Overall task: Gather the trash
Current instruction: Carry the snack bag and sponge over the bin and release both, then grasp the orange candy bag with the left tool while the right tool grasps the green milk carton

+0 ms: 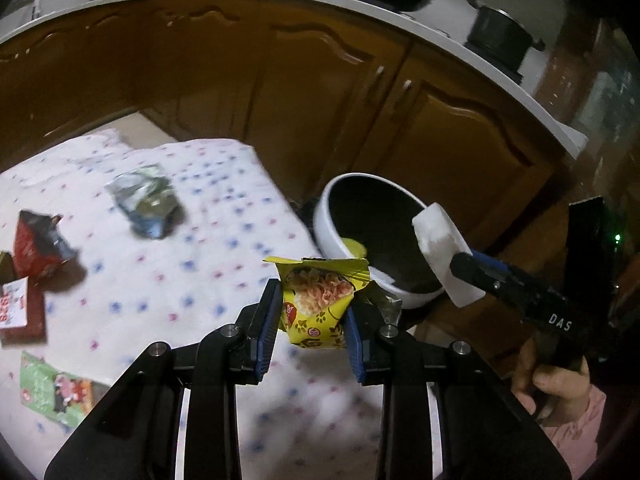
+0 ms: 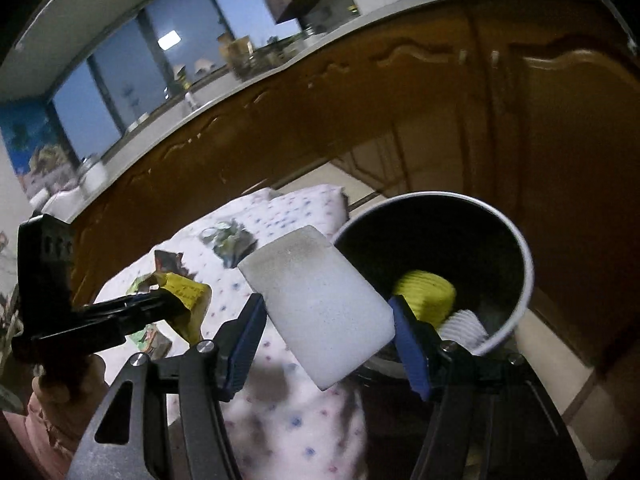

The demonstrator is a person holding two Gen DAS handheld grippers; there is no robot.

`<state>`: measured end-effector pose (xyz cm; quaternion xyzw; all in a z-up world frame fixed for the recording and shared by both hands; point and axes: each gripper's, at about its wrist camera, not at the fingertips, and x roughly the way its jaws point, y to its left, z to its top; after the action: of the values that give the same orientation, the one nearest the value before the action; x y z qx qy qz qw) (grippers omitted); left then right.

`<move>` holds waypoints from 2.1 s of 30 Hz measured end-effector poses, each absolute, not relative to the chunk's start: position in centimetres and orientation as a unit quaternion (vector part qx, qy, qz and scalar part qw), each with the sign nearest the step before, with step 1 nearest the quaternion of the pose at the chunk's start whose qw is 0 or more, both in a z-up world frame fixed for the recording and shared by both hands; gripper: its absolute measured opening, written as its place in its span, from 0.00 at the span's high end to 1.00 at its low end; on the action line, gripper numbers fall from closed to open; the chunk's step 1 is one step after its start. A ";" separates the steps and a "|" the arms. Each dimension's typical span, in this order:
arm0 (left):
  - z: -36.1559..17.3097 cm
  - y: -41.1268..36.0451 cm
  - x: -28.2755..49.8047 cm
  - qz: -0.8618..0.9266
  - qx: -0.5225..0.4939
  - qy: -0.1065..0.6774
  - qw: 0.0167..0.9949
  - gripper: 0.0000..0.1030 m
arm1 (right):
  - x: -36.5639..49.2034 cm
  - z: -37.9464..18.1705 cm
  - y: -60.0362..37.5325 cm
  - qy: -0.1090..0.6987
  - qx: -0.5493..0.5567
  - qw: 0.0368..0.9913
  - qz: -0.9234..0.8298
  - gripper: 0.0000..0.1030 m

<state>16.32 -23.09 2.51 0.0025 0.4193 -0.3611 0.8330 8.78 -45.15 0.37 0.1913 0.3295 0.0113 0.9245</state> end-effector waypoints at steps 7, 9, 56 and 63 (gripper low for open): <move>2.6 -26.6 16.6 -0.374 0.017 0.424 0.825 0.73 | 7.5 0.2 -47.4 0.321 0.210 0.924 -0.014 0.37; 2.8 -27.5 16.7 -0.378 0.021 0.422 0.824 0.73 | 7.7 0.3 -48.2 0.319 0.213 0.923 -0.022 0.37; 0.2 -24.9 17.9 -0.350 -0.012 0.433 0.831 0.27 | 8.4 -1.1 -48.6 0.302 0.272 0.913 -0.033 0.21; 0.4 -16.6 16.1 -0.290 -0.039 0.421 0.858 0.27 | 9.2 -1.6 -42.7 0.311 0.268 0.912 0.025 0.21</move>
<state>16.10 -16.61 0.38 -0.0393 0.4210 -0.2903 0.8585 9.16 -42.65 -1.56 0.2676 0.3114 0.0247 0.9115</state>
